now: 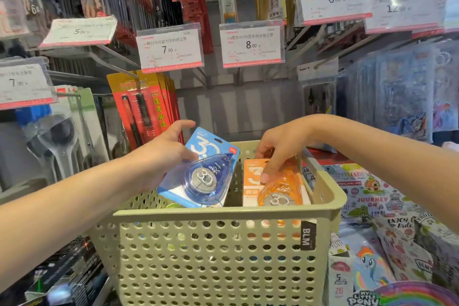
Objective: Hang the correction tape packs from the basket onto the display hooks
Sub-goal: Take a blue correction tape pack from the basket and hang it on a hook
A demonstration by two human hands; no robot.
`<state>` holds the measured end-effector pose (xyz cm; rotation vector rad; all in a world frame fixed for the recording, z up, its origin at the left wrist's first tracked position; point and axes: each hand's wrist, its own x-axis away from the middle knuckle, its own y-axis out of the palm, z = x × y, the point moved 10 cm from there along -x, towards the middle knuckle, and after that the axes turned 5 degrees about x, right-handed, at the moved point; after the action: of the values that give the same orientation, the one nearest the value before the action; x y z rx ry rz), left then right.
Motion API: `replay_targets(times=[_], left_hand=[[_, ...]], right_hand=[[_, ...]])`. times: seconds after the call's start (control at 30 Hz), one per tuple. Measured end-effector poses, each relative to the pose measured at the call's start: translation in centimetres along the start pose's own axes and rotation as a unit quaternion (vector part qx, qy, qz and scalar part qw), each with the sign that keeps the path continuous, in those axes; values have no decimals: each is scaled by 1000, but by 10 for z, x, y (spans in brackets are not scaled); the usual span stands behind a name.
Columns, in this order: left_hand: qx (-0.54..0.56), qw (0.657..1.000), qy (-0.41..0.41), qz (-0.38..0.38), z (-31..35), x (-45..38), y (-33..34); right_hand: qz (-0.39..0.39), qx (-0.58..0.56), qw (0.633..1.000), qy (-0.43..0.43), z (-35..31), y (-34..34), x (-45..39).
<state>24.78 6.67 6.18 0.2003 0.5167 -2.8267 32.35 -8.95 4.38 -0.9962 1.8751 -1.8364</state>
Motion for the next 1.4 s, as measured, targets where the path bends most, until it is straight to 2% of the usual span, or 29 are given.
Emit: replay_targets(times=[0.17,0.3,0.4,0.6,0.73,0.83,1.0,1.03,1.07,1.13,1.2,1.27,1.4], left_hand=[[-72,996,44,-22,6,1,5],[-73,995,43,-48,7,4,9],[-51,997,45,-43,13,8,6],[32,998,8,-50,20,8,10],[26,995,36,-94,41,18,25],[17,992,41,-118,47,24,32],[119,991,38,-56,42,21,22],[116,991,50,-40,42,19,19],[115,991,63,-30,42,17,17],[124,989,81,-20,45,16,18],[129,987,96,-10,49,16,19],[132,986,106,-5,53,15,22],[114,986,121,0,60,15,33]], right_hand=[[0,-128,992,-3,9,-6,3],[-8,-222,975,-27,10,-11,2],[21,-311,949,-56,8,-21,4],[122,-451,876,-122,-10,-52,19],[213,-528,817,-93,-11,-63,23],[275,-589,758,-56,-2,-60,26],[308,-674,670,-49,8,-43,42],[311,-672,671,-51,9,-40,46],[314,-652,688,-52,8,-37,51],[317,-588,742,-53,1,-31,61],[312,-546,774,-71,-10,-23,69],[331,-520,784,-80,-16,-19,77],[379,-524,759,-81,-9,-21,90]])
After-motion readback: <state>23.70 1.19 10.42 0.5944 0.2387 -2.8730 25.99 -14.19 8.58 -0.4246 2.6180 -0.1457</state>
